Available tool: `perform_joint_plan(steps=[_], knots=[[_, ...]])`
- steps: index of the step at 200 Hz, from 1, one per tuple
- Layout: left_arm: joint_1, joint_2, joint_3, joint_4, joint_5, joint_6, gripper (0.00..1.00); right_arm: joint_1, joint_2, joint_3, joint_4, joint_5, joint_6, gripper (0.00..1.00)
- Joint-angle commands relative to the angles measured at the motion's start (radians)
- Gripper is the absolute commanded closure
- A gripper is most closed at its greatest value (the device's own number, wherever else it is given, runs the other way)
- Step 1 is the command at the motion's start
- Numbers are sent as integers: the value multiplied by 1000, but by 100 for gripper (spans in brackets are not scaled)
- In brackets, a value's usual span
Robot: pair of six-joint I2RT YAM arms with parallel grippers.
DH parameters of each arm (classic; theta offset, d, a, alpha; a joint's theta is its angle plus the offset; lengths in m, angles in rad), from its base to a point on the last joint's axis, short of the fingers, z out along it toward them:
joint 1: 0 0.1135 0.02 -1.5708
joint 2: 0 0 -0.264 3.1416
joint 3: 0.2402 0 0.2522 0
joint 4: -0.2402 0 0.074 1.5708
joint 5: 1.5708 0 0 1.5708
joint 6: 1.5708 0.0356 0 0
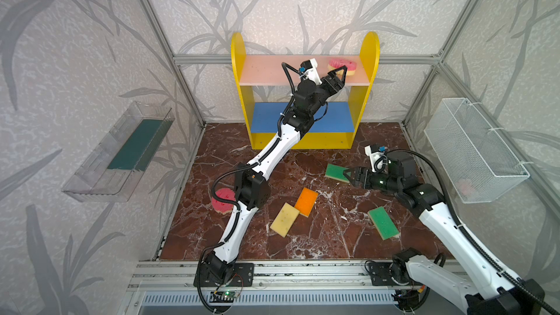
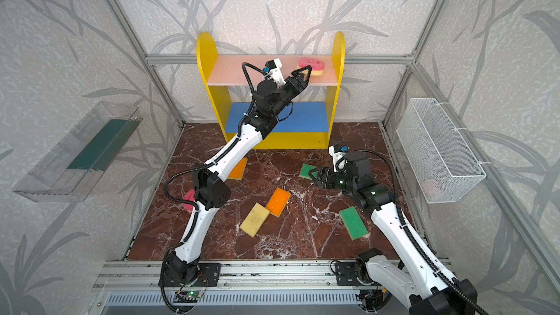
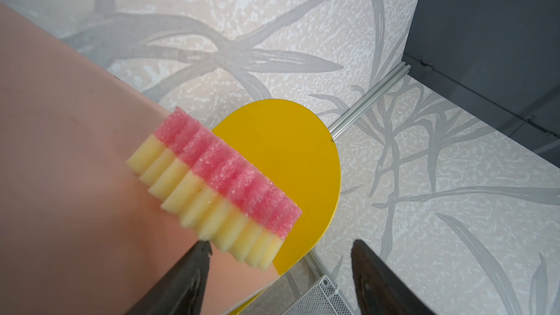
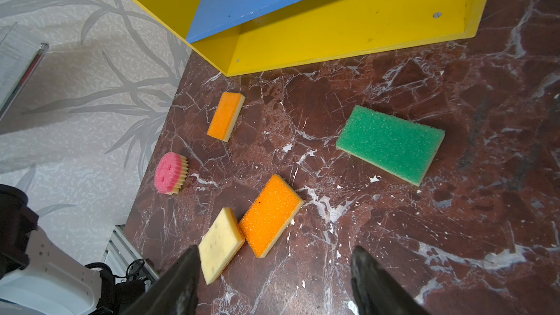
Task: Arrange cleaning sponges on a shelf
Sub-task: Place the cleaning sponge on the shelf.
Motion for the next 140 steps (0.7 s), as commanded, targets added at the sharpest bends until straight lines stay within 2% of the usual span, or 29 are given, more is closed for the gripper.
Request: perform_joint_plan(steps=[1,113,140], knots=[[5,-25,-91,-54,-43,30,22,7,0,-6,22,-9,-10,23],[0,-126,-235,-163,-96,67,20,14,4,-12,30,-6,-6,23],[-8,-139,-244,-207,-127,88,16,15,4,-17,32,-6,-5,23]])
